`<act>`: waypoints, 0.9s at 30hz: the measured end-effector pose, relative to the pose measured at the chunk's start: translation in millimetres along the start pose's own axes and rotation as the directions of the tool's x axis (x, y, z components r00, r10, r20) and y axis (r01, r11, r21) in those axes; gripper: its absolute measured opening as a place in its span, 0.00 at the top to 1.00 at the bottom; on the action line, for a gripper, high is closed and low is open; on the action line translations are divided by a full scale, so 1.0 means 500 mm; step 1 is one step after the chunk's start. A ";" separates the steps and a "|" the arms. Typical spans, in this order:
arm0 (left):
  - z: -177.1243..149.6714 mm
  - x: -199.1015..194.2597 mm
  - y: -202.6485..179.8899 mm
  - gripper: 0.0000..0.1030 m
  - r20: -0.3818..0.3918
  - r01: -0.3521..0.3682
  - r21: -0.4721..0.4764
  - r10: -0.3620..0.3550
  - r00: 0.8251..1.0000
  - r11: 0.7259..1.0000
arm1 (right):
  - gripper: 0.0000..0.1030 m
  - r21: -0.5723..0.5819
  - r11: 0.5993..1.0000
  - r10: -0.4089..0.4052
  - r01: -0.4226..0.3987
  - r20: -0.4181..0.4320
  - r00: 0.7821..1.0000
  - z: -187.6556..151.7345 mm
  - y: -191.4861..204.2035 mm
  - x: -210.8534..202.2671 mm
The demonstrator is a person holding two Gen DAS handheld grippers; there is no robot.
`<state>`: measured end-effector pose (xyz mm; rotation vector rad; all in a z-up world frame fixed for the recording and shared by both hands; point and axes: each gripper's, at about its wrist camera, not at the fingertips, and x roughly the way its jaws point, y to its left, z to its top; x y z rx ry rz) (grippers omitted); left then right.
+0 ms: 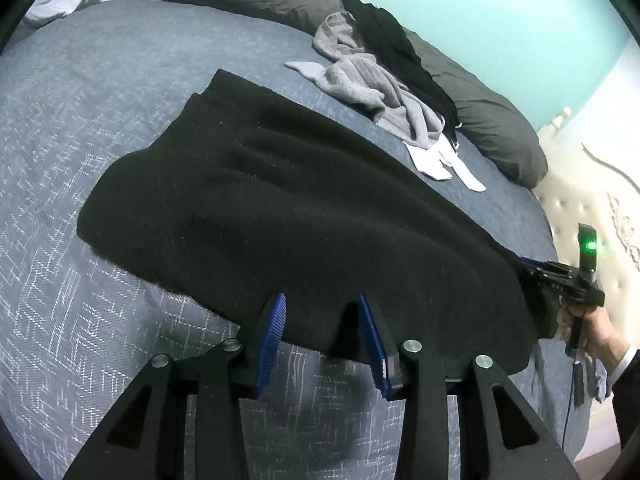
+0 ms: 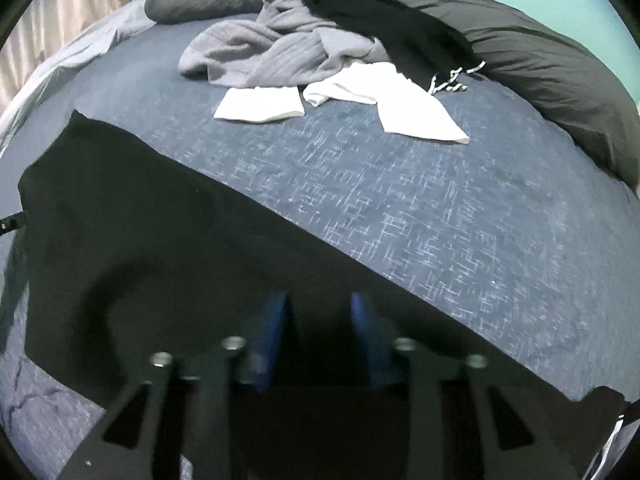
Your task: Fold clothes
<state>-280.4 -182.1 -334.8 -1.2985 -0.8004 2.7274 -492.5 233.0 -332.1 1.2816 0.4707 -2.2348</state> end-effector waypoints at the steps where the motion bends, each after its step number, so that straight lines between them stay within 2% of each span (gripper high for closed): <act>1: 0.000 -0.001 0.001 0.60 0.000 0.001 0.000 -0.001 1.000 1.000 | 0.89 -0.003 1.000 -0.001 0.001 0.006 1.000 0.000 0.001 -0.002; 3: -0.001 -0.007 0.002 0.60 0.003 0.002 0.002 -0.002 1.000 1.000 | 0.95 -0.009 1.000 -0.007 0.008 0.028 1.000 0.001 0.002 -0.010; 7: -0.005 -0.016 0.001 0.60 0.010 -0.001 0.011 0.001 1.000 1.000 | 0.97 0.007 0.999 -0.051 0.050 0.102 0.993 0.016 -0.007 -0.041; 9: -0.009 -0.018 -0.001 0.60 0.007 -0.002 0.018 0.002 1.000 1.000 | 0.97 0.013 0.996 -0.086 0.085 0.109 0.990 0.032 -0.010 -0.041; 13: -0.011 -0.015 -0.006 0.60 -0.006 -0.009 0.037 0.010 1.000 0.999 | 0.97 0.021 0.990 -0.140 0.139 0.061 0.988 0.057 -0.008 -0.005; 18: -0.008 -0.013 -0.010 0.60 -0.018 -0.010 0.050 0.011 1.000 0.999 | 0.96 0.057 0.988 -0.144 0.145 -0.037 0.989 0.053 -0.007 0.062; 20: -0.008 -0.014 -0.010 0.60 -0.018 -0.011 0.057 0.012 1.000 0.998 | 0.92 0.069 0.987 -0.144 0.146 -0.035 0.989 0.046 -0.010 0.067; 22: -0.010 -0.016 -0.009 0.60 -0.019 -0.010 0.055 0.011 1.000 0.998 | 0.83 0.102 0.985 -0.137 0.136 0.003 0.991 0.035 -0.022 0.051; 23: -0.012 -0.018 -0.008 0.60 -0.020 -0.009 0.053 0.010 1.000 0.999 | 0.74 0.130 0.984 -0.130 0.125 0.036 0.991 0.029 -0.034 0.031; 27: -0.021 -0.022 -0.010 0.60 -0.025 -0.008 0.054 0.009 1.000 0.999 | 0.66 0.244 0.968 -0.104 0.060 0.173 0.979 -0.021 -0.103 -0.055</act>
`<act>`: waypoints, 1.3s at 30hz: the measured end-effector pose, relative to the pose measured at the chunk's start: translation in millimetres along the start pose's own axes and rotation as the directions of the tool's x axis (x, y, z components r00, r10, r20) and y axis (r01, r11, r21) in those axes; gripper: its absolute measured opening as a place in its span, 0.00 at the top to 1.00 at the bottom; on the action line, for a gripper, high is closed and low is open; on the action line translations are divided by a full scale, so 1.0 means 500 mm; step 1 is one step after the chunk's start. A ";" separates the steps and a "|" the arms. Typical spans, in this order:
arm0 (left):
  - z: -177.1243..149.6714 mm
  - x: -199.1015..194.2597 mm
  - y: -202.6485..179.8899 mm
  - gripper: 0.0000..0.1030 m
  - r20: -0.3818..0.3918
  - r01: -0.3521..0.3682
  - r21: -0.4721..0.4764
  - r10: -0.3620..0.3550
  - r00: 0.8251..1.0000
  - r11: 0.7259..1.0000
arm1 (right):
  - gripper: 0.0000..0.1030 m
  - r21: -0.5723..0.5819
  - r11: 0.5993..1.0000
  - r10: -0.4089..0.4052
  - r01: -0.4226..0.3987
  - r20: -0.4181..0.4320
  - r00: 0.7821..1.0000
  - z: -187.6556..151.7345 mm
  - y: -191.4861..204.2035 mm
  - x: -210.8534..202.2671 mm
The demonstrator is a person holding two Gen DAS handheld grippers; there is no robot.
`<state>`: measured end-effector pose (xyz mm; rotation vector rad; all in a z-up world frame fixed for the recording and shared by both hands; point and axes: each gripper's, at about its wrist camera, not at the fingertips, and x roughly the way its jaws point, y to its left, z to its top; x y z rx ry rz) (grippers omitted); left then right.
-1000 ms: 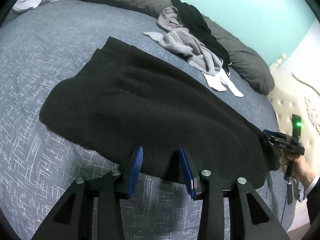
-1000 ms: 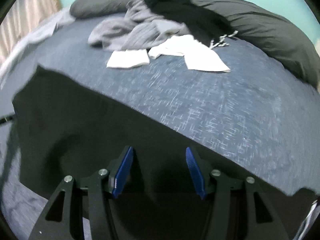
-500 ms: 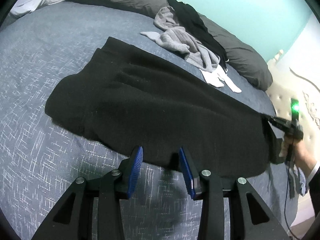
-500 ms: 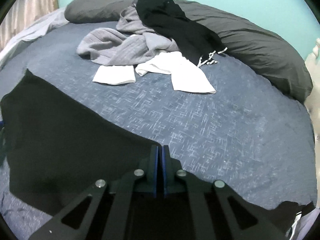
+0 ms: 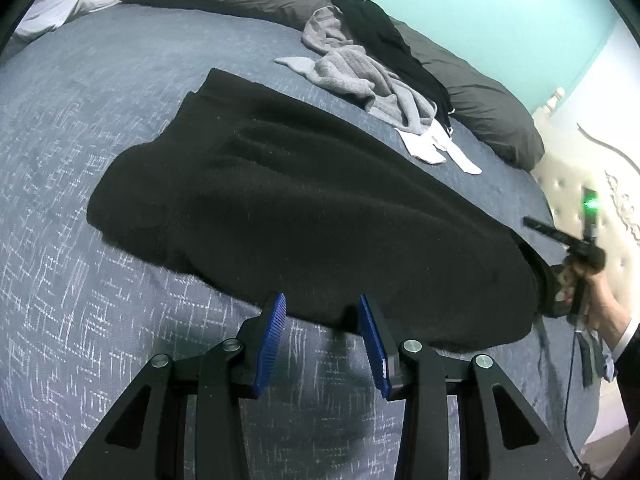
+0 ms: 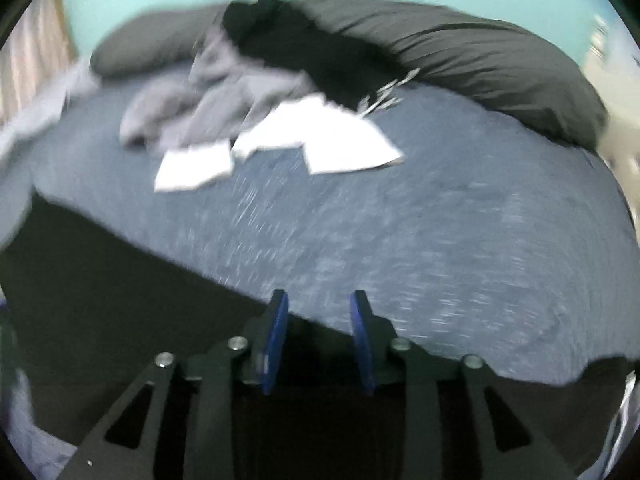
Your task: Fold clothes
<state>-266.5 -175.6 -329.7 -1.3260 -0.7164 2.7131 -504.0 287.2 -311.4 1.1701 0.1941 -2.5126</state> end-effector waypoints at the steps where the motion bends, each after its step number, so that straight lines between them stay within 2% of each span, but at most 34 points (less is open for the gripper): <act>1: -0.002 0.000 -0.003 0.60 -0.002 0.001 0.002 -0.001 1.000 1.000 | 0.66 0.026 1.000 -0.003 0.003 0.021 1.000 -0.009 -0.028 -0.021; 4: -0.011 -0.003 -0.013 0.60 -0.010 0.002 0.011 -0.002 1.000 1.000 | 0.65 0.084 0.994 -0.069 0.067 0.028 0.997 -0.036 -0.112 -0.069; 6: -0.015 -0.005 -0.020 0.60 -0.014 0.001 0.015 -0.001 1.000 1.000 | 0.65 0.125 0.980 -0.156 0.152 0.017 0.988 -0.053 -0.169 -0.099; 10: -0.020 -0.006 -0.039 0.60 -0.023 -0.003 0.022 0.003 1.000 1.000 | 0.65 0.276 0.913 -0.293 0.299 -0.062 0.954 -0.112 -0.307 -0.153; 14: -0.025 -0.009 -0.066 0.60 -0.028 -0.010 0.049 0.011 1.000 0.999 | 0.62 0.392 0.852 -0.349 0.347 -0.068 0.935 -0.173 -0.398 -0.205; 17: -0.026 -0.011 -0.081 0.60 -0.031 -0.014 0.061 0.016 0.999 0.998 | 0.55 0.430 0.833 -0.359 0.348 -0.059 0.931 -0.203 -0.441 -0.232; 23: -0.027 -0.013 -0.102 0.60 -0.034 -0.022 0.072 0.025 0.999 0.997 | 0.55 0.443 0.827 -0.361 0.346 -0.052 0.931 -0.236 -0.470 -0.242; 28: -0.029 -0.014 -0.118 0.60 -0.036 -0.021 0.087 0.024 0.999 0.996 | 0.55 0.441 0.820 -0.351 0.365 -0.116 0.929 -0.267 -0.473 -0.210; 32: -0.028 -0.012 -0.124 0.60 -0.035 -0.020 0.093 0.023 0.999 0.995 | 0.57 0.401 0.846 -0.327 0.352 -0.132 0.936 -0.268 -0.452 -0.176; 36: -0.028 -0.008 -0.124 0.60 -0.040 -0.022 0.095 0.025 0.999 0.995 | 0.57 0.370 0.872 -0.313 0.319 -0.079 0.946 -0.237 -0.426 -0.157; 39: -0.030 -0.005 -0.123 0.60 -0.044 -0.022 0.094 0.026 0.999 0.995 | 0.57 0.379 0.876 -0.306 0.298 -0.040 0.951 -0.209 -0.414 -0.148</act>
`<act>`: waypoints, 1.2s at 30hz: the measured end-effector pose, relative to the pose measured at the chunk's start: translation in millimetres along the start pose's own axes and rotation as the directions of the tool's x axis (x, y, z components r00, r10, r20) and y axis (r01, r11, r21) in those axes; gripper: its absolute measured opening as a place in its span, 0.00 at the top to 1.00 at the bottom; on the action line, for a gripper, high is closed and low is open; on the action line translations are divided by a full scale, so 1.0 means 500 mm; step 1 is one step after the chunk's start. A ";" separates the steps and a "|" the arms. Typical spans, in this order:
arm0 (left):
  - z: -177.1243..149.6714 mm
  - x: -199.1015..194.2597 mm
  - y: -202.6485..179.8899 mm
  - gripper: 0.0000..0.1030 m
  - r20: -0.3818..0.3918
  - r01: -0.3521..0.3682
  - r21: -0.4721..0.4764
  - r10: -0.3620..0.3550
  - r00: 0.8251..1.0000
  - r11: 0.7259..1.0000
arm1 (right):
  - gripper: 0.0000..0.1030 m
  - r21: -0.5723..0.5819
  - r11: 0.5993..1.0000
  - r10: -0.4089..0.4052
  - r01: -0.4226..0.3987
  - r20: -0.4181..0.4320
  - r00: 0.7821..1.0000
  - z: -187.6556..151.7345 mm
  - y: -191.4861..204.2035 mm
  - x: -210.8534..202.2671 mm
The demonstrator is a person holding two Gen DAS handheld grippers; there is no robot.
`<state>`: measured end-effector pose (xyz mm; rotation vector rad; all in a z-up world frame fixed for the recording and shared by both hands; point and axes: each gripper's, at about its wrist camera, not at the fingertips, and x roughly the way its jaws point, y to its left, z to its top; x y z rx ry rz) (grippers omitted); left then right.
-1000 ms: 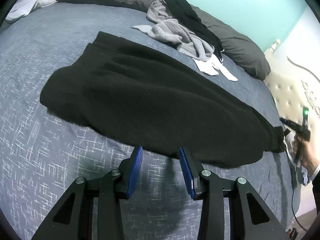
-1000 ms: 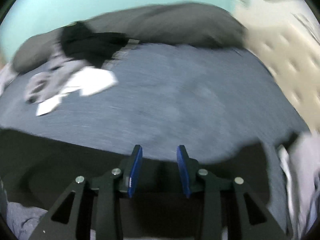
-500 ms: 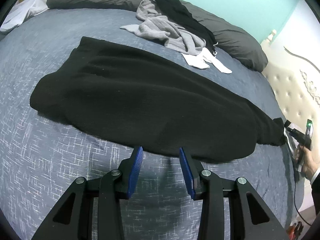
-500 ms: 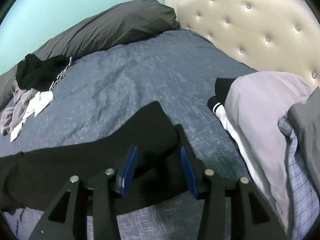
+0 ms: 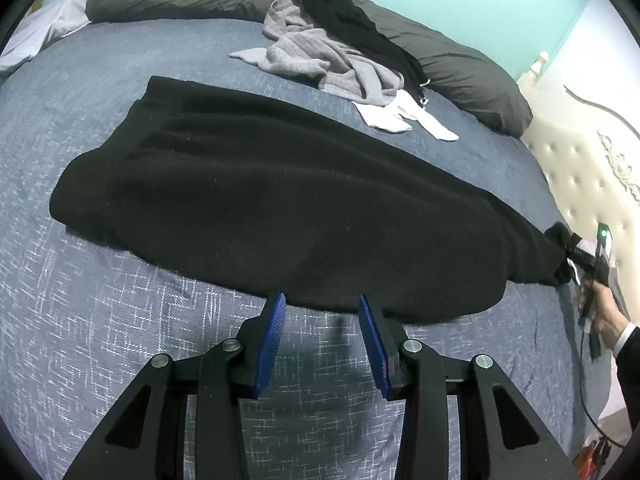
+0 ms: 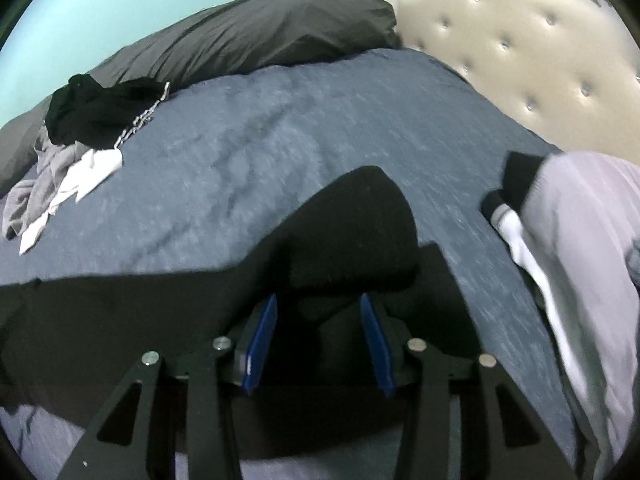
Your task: Fold clothes
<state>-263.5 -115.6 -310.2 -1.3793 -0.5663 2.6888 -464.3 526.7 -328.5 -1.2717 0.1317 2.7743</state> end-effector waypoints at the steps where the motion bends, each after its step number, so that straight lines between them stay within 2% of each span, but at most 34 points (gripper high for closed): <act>1: -0.001 0.002 0.000 0.60 -0.002 -0.001 0.001 0.001 1.000 1.000 | 0.57 0.013 1.000 0.014 -0.014 0.011 1.000 0.006 0.005 0.001; 5: -0.003 0.013 0.000 0.60 -0.011 0.000 0.003 0.000 1.000 1.000 | 0.55 0.127 0.988 0.079 -0.087 0.069 0.994 0.020 -0.002 0.004; 7: -0.003 0.016 -0.001 0.60 -0.013 0.002 0.005 -0.002 1.000 1.000 | 0.47 0.176 0.979 0.094 -0.100 0.041 0.995 0.019 -0.007 0.022; 11: -0.003 0.016 -0.005 0.60 -0.011 0.007 0.009 -0.007 1.000 1.000 | 0.46 0.214 0.975 0.069 -0.065 -0.011 0.998 0.012 -0.015 0.047; 15: -0.001 0.015 -0.009 0.60 -0.012 0.007 0.015 -0.007 1.000 1.000 | 0.47 0.284 0.954 0.101 -0.093 -0.015 0.995 -0.003 -0.032 0.060; 16: -0.001 0.014 -0.009 0.60 -0.012 0.007 0.015 -0.007 1.000 1.000 | 0.50 0.281 0.954 0.109 -0.103 -0.006 0.994 -0.005 -0.031 0.058; 17: 0.000 0.014 -0.009 0.60 -0.011 0.005 0.017 -0.005 1.000 1.000 | 0.65 0.267 0.957 0.113 -0.109 -0.001 0.994 -0.005 -0.027 0.059; 21: 0.003 0.010 -0.009 0.60 -0.006 -0.002 0.018 0.002 1.000 1.000 | 0.90 0.221 0.971 0.090 -0.093 0.023 0.996 0.002 -0.011 0.048; 23: 0.003 0.008 -0.009 0.59 -0.007 -0.002 0.017 0.002 1.000 1.000 | 0.94 0.217 0.973 0.075 -0.085 0.053 0.996 0.005 -0.011 0.032; 30: 0.003 -0.003 -0.013 0.60 -0.003 0.009 0.013 -0.009 1.000 1.000 | 0.95 0.295 0.944 0.084 -0.144 0.208 0.974 -0.022 -0.078 -0.085; 31: 0.003 -0.003 -0.013 0.60 -0.005 0.013 0.010 -0.013 1.000 1.000 | 0.95 0.307 0.940 0.089 -0.147 0.196 0.977 -0.031 -0.093 -0.086; 36: 0.004 -0.015 -0.027 0.60 -0.005 0.021 0.018 -0.021 1.000 1.000 | 0.95 0.349 0.935 0.041 -0.059 0.060 0.997 -0.106 -0.137 -0.070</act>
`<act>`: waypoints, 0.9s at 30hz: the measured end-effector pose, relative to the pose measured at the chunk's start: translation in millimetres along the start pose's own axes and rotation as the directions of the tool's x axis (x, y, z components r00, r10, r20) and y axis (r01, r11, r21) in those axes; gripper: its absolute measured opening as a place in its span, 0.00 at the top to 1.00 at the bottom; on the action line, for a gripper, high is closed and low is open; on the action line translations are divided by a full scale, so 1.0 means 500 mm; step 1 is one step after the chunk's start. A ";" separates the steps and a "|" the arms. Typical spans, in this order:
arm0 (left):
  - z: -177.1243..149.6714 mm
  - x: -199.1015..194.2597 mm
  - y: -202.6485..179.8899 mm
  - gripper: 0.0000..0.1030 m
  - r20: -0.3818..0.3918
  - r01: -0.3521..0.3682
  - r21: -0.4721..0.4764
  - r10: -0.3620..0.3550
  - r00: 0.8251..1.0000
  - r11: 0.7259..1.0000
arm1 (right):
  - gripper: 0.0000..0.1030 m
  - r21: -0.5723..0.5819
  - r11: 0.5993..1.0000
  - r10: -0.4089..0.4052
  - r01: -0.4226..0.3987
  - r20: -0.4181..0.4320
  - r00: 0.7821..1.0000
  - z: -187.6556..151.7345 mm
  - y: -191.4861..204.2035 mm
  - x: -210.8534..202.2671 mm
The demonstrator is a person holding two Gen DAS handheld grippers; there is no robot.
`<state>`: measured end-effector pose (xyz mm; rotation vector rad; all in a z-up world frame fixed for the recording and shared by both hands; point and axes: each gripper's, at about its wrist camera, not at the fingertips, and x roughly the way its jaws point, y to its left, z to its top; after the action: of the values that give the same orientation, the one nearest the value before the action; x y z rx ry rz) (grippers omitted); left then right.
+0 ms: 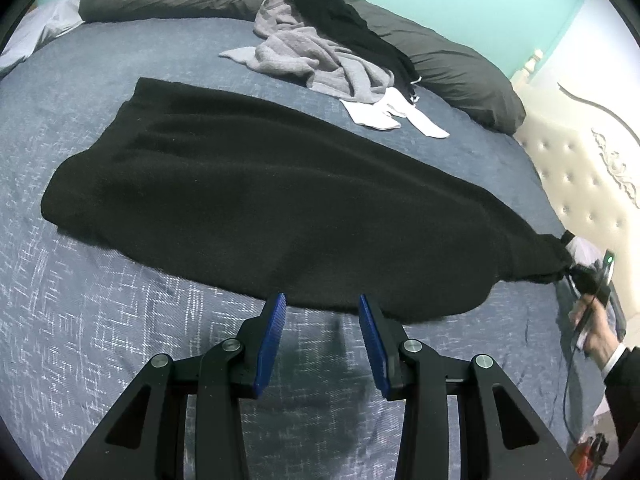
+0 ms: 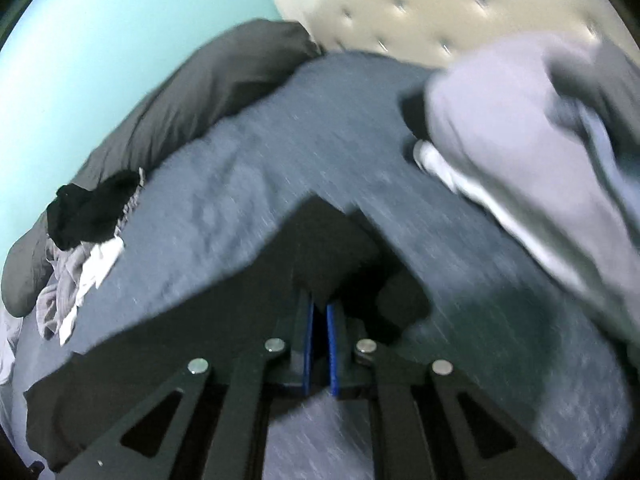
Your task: Fold clothes
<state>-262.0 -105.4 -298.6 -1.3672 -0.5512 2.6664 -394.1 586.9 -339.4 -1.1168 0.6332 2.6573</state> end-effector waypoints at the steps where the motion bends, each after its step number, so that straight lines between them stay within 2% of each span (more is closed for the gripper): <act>1: 0.001 -0.002 -0.003 0.59 0.001 -0.002 0.005 0.002 1.000 1.000 | 0.95 -0.010 1.000 -0.023 0.023 -0.013 1.000 -0.012 -0.004 -0.001; 7: 0.009 -0.013 -0.012 0.59 0.010 -0.004 0.012 0.004 1.000 1.000 | 0.94 -0.062 0.998 -0.018 0.018 -0.001 1.000 -0.027 -0.010 -0.018; 10: 0.009 -0.011 -0.015 0.59 0.008 -0.003 0.011 0.003 1.000 1.000 | 0.92 -0.083 0.995 -0.047 0.046 -0.006 0.999 -0.019 0.000 -0.026; 13: 0.008 -0.008 -0.017 0.59 0.005 0.001 0.008 -0.001 1.000 1.000 | 0.76 -0.080 0.994 -0.075 0.075 0.005 0.997 -0.009 0.003 -0.037; 15: 0.008 -0.007 -0.019 0.60 0.004 0.002 0.010 -0.002 1.000 1.000 | 0.57 -0.045 0.996 -0.075 0.076 0.018 0.997 0.003 -0.008 -0.043; 17: 0.007 -0.007 -0.018 0.59 0.003 0.000 0.012 0.000 1.000 1.000 | 0.55 -0.021 0.996 -0.090 0.090 0.024 0.996 0.014 -0.018 -0.040; 20: 0.009 -0.005 -0.012 0.59 0.001 -0.013 0.010 0.013 1.000 1.000 | 0.55 -0.026 0.996 -0.089 0.089 0.017 0.996 0.029 -0.017 -0.021; 22: 0.009 -0.003 -0.007 0.59 -0.001 -0.014 0.001 0.014 1.000 1.000 | 0.77 -0.059 0.989 -0.134 0.134 0.004 0.991 0.032 -0.013 -0.009; 23: 0.008 -0.003 -0.003 0.59 -0.002 -0.013 -0.003 0.013 1.000 1.000 | 0.84 -0.070 0.987 -0.149 0.148 -0.005 0.989 0.032 -0.014 -0.003; 25: 0.007 -0.002 0.000 0.59 -0.004 -0.017 -0.004 0.016 1.000 1.000 | 0.89 -0.065 0.988 -0.139 0.139 0.011 0.990 0.030 -0.021 -0.011; 27: 0.005 0.000 0.002 0.59 -0.006 -0.020 0.000 0.020 1.000 1.000 | 0.92 -0.076 0.988 -0.127 0.132 0.064 0.990 0.031 -0.021 -0.030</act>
<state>-263.9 -106.9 -297.4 -1.3879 -0.5395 2.6772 -389.7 603.2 -322.2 -1.0565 0.4315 2.6136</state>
